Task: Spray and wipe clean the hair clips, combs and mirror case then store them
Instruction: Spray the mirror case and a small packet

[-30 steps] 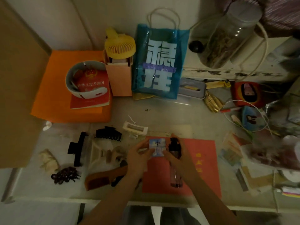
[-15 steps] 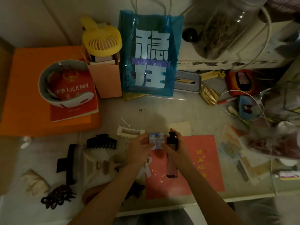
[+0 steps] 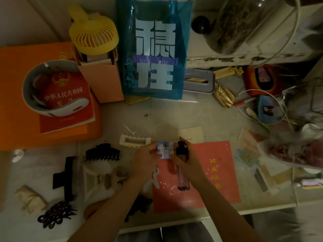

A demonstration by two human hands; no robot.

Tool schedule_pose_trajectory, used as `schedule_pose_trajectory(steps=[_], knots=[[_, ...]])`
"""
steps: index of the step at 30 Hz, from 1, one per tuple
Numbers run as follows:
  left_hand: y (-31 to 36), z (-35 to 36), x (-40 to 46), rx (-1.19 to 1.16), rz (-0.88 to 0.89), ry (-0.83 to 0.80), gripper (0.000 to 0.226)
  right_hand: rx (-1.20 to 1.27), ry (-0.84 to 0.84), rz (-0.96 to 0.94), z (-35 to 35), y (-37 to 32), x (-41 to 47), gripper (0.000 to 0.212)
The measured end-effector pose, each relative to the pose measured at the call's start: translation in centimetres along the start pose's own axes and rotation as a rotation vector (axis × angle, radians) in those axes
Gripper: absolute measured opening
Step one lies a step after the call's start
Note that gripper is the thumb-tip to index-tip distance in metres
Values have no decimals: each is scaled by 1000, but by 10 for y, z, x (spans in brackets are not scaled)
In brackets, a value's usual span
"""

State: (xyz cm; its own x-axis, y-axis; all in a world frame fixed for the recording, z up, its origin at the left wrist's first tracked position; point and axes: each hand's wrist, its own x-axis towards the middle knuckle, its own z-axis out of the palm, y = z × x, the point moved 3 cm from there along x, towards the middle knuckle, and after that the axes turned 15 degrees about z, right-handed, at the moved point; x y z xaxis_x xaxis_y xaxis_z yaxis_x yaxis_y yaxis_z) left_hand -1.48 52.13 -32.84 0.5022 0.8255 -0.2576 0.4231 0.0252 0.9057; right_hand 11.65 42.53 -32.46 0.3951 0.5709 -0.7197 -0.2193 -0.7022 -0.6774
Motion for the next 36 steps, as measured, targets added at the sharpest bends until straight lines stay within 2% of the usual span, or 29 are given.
schedule_pose_trajectory(steps=[6,10,16,23,26,29,32,34,36], knots=[[3,4,-2,-81,29,-38,52,9,-20,13,-2,8,1,61],[4,3,-6,-53,45,-28,38,5,-18,1,-5,8,0,61],[16,-1,-15,-100,48,28,51,-3,2,-26,-15,0,-4,53],[23,0,-22,-114,34,52,52,52,161,1,-55,-11,-14,40],[37,4,-25,-44,44,35,50,151,180,-106,-80,-22,-28,35],[53,10,-25,62,114,11,48,109,228,-220,-112,-31,-43,34],[67,20,-28,139,205,-29,31,119,346,-201,-145,-28,-47,31],[69,24,-29,171,212,-22,32,137,410,-189,-163,-25,-49,34],[68,30,-28,212,185,-86,35,147,440,-177,-177,-21,-51,37]])
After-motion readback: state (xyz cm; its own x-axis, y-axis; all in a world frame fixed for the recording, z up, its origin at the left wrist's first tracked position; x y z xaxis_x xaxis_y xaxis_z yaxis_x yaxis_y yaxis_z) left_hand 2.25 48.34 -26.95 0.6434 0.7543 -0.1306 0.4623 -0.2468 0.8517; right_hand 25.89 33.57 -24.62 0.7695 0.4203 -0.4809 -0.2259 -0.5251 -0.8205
